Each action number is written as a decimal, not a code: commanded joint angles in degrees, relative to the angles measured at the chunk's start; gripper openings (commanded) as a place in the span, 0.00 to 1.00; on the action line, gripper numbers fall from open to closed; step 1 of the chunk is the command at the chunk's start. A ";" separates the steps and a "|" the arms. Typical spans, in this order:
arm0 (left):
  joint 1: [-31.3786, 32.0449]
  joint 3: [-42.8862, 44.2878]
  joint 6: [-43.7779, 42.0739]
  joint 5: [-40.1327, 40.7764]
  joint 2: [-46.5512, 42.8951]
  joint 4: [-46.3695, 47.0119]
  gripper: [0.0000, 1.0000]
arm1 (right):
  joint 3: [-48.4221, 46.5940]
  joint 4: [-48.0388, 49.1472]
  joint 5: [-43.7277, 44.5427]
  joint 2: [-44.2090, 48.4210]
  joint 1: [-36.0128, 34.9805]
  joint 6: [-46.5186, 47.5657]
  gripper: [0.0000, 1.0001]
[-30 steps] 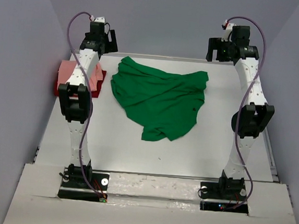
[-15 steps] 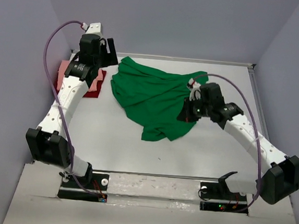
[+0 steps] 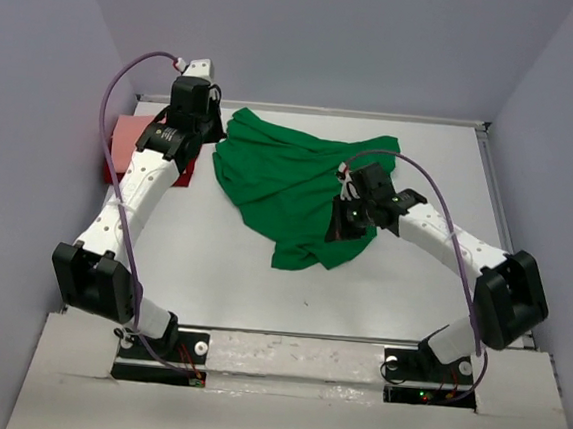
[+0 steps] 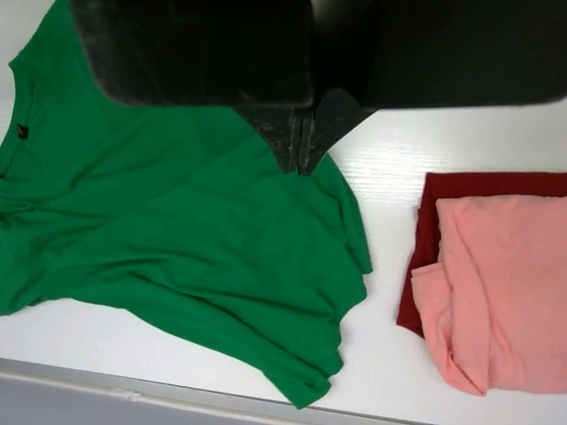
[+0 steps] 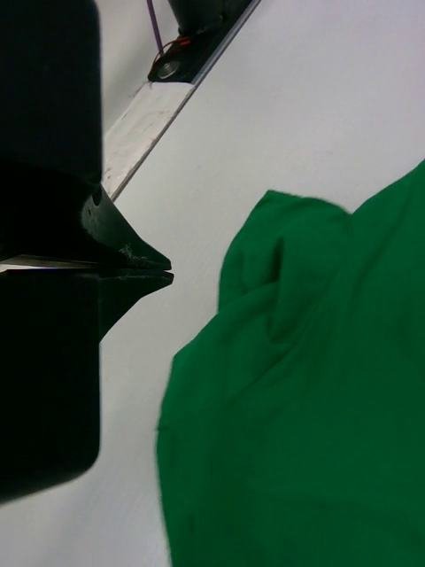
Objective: Fold and stack the t-shirts
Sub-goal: Flatten the tshirt out
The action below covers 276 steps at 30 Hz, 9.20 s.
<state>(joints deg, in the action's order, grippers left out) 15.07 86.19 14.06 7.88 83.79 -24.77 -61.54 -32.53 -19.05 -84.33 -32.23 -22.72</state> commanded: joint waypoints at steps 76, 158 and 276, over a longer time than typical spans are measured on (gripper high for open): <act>4.53 18.12 -1.24 5.56 15.68 -11.78 0.93 | -36.82 -17.61 23.04 -10.05 10.81 -3.30 0.63; -7.51 46.08 1.49 -8.49 58.33 -13.11 0.61 | -53.34 -20.46 0.50 -21.14 32.23 11.47 0.52; 5.32 -17.90 1.49 -4.63 -15.23 -3.00 0.39 | 17.24 -6.22 27.84 12.87 -8.90 -33.35 0.61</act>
<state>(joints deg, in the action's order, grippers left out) 20.16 66.65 16.56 3.53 70.50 -27.75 -41.39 -39.79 7.66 -72.79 -41.39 -55.90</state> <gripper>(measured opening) 0.379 0.616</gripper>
